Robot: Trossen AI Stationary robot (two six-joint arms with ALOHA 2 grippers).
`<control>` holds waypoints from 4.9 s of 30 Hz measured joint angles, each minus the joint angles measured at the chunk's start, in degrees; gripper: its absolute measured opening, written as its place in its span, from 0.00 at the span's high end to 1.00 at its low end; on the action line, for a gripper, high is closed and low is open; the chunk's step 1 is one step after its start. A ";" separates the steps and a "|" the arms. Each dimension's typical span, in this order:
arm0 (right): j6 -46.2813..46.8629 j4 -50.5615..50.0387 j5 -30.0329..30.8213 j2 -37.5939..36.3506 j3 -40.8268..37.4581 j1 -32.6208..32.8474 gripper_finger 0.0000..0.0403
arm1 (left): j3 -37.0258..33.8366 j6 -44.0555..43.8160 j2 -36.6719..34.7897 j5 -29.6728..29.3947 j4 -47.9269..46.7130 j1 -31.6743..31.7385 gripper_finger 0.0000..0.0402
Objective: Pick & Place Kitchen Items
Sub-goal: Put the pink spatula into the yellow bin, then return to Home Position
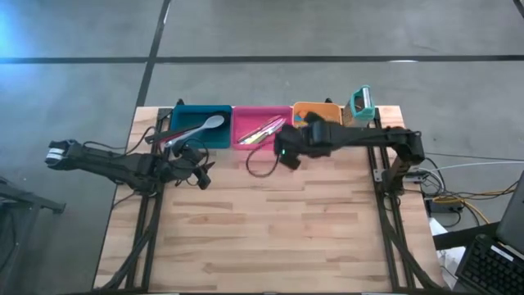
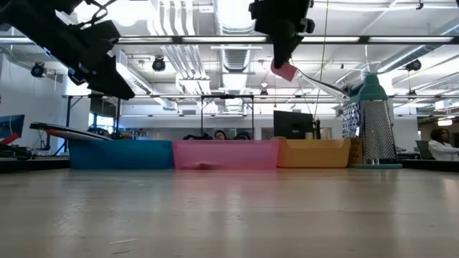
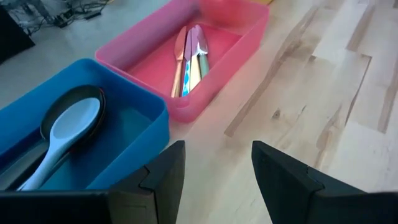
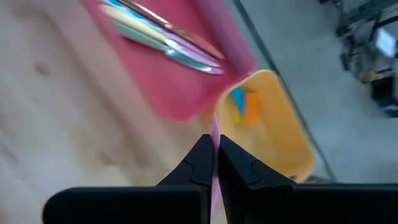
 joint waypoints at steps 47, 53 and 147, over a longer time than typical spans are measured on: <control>-39.87 40.63 -13.97 0.25 -22.37 -36.59 0.98 | 1.95 22.80 0.02 -2.90 16.53 0.13 0.53; -40.98 43.41 -14.05 1.77 -25.34 -37.45 0.98 | 1.95 22.86 0.02 -2.88 16.62 0.13 0.53; -22.45 83.62 -47.89 -83.01 -97.06 -14.03 0.64 | 1.92 21.77 0.02 -2.66 15.71 0.11 0.53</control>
